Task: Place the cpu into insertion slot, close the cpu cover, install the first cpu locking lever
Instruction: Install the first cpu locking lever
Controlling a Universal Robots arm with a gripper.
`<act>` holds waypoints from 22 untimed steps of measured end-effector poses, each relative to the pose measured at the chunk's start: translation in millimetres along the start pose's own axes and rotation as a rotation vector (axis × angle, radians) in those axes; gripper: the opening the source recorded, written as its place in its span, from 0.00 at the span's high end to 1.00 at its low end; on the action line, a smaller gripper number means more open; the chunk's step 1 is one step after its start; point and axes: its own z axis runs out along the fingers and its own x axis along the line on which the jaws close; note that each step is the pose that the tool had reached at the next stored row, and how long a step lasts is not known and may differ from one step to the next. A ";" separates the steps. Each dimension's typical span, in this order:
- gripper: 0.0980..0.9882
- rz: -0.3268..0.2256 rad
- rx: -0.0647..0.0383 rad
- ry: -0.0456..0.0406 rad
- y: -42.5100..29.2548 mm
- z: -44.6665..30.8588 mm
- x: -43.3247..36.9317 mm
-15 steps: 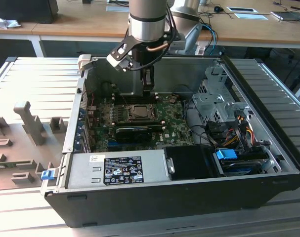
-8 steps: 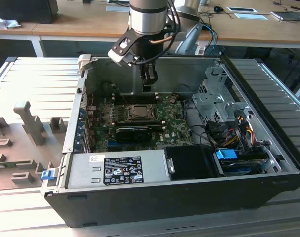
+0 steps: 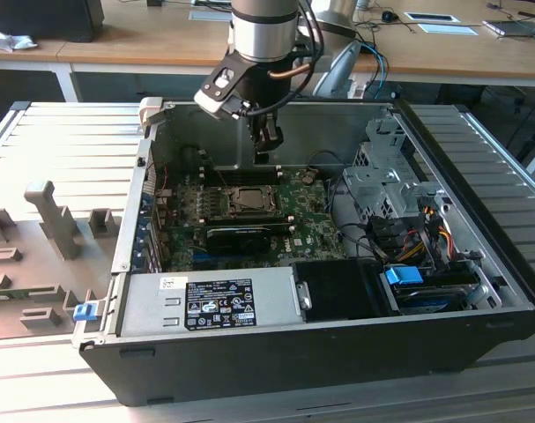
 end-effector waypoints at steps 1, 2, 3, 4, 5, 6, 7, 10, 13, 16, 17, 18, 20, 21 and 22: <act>0.99 -0.006 0.000 0.0003 0.0 0.0 0.0; 0.99 -0.018 0.001 0.0009 0.0 0.0 0.0; 0.99 -0.022 0.001 0.0011 0.0 0.0 0.0; 0.99 -0.026 0.001 0.0013 0.0 0.0 0.0; 0.99 -0.030 0.001 0.0016 0.0 0.0 0.0; 0.99 -0.034 0.001 0.0017 0.0 0.0 0.0; 0.99 -0.039 0.002 0.0020 0.0 0.0 0.0; 0.99 -0.050 0.002 0.0026 0.0 0.0 0.0; 0.99 -0.072 0.003 0.0038 0.0 0.0 0.0; 0.99 -0.089 0.004 0.0046 0.0 0.0 0.0; 0.99 -0.098 0.004 0.0051 0.0 0.0 0.0; 0.99 -0.102 0.004 0.0053 0.0 0.0 0.0; 0.99 -0.115 0.005 0.0059 0.0 0.0 0.0; 0.99 -0.120 0.005 0.0062 0.0 0.0 0.0; 0.99 -0.124 0.005 0.0064 0.0 0.0 0.0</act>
